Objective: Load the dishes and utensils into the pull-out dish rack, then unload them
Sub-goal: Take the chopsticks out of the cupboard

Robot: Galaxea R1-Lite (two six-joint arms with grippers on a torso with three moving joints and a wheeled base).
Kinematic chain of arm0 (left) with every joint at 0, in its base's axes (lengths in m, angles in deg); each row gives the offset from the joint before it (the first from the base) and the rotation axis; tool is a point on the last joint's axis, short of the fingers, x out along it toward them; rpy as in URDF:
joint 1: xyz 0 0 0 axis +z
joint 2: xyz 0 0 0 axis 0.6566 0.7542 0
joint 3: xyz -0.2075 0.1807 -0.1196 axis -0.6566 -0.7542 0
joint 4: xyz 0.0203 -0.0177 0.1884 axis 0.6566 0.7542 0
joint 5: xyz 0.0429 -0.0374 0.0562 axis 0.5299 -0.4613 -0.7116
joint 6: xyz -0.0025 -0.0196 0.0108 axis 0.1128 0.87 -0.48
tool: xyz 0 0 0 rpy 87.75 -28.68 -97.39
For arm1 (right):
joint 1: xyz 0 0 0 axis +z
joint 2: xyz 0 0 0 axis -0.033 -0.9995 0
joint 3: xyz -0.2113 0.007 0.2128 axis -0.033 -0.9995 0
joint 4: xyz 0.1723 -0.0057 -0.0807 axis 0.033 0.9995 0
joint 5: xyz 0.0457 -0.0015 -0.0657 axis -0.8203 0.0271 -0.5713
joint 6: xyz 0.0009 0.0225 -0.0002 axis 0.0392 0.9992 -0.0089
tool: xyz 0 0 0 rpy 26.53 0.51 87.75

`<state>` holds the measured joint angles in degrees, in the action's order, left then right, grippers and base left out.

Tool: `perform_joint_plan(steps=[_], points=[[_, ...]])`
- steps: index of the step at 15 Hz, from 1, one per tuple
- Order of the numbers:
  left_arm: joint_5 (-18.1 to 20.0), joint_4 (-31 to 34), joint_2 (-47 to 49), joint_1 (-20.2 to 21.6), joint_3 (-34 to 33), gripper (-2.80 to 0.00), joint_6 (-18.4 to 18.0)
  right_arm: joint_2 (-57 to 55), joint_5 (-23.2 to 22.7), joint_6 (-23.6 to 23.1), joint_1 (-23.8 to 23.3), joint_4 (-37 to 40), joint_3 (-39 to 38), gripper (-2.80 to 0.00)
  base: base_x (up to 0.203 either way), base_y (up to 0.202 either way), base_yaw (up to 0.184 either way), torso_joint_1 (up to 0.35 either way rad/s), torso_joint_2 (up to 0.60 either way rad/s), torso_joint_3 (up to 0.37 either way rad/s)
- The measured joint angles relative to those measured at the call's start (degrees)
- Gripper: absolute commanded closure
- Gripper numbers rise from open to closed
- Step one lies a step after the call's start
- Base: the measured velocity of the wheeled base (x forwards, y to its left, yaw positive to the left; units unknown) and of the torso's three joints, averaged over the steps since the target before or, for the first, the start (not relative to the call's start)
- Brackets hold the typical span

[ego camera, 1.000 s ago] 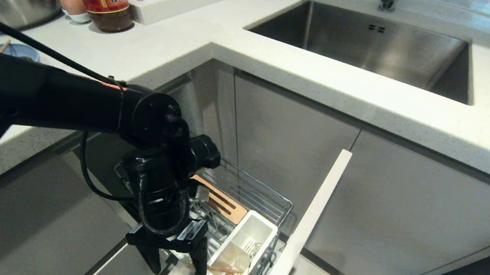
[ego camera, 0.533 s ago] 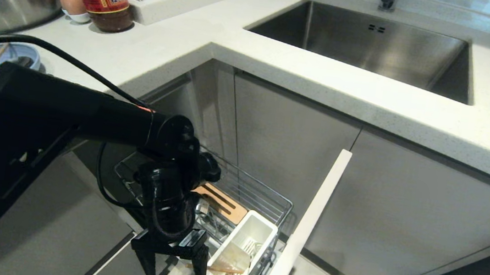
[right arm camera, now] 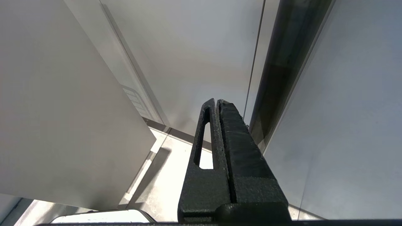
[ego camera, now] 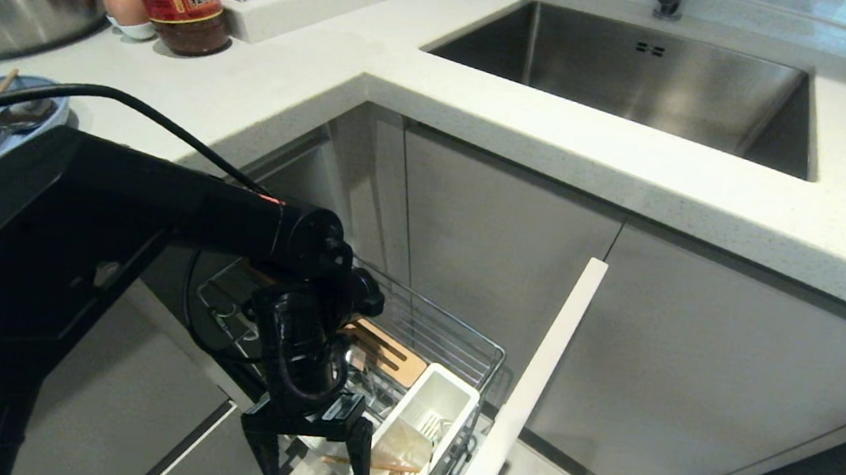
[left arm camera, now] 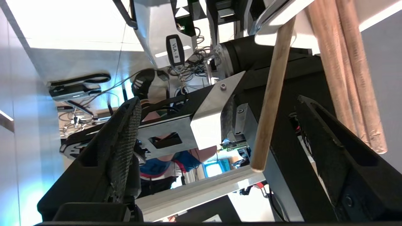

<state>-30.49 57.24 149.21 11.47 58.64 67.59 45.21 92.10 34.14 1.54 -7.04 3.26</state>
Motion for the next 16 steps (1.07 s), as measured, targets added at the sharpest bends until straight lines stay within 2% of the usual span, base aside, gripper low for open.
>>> perform_joint_plan(steps=[4, 5, 9, 14, 16], points=[[0.2, 0.2, 0.5, 0.0, 0.2, -2.80, 0.0, 0.0, 0.0, 0.0, 0.0, 0.0, 0.0, 0.00, 0.000, 0.000, 0.000, 0.000, 0.00, 0.000], [0.4, 0.2, 0.6, 0.0, 0.2, 0.00, 0.0, 0.0, 0.0, 0.0, 0.0, 0.0, 0.0, 0.00, 0.000, 0.000, 0.000, 0.000, 0.00, 0.000], [0.8, 0.1, 1.0, -0.1, 0.2, 0.00, 0.0, 0.0, 0.0, 0.0, 0.0, 0.0, 0.0, 0.00, 0.000, 0.000, 0.000, 0.000, 0.00, 0.000], [5.3, 0.3, 0.9, -0.5, 1.3, 0.00, 0.4, 0.0, 0.0, 0.0, 0.0, 0.0, 0.0, 0.00, 0.000, 0.000, 0.000, 0.000, 0.00, 0.000], [5.5, 0.4, 0.5, -0.8, 1.3, 0.00, 0.6, 0.0, 0.0, 0.0, 0.0, 0.0, 0.0, 0.00, 0.000, 0.000, 0.000, 0.000, 0.00, 0.000]])
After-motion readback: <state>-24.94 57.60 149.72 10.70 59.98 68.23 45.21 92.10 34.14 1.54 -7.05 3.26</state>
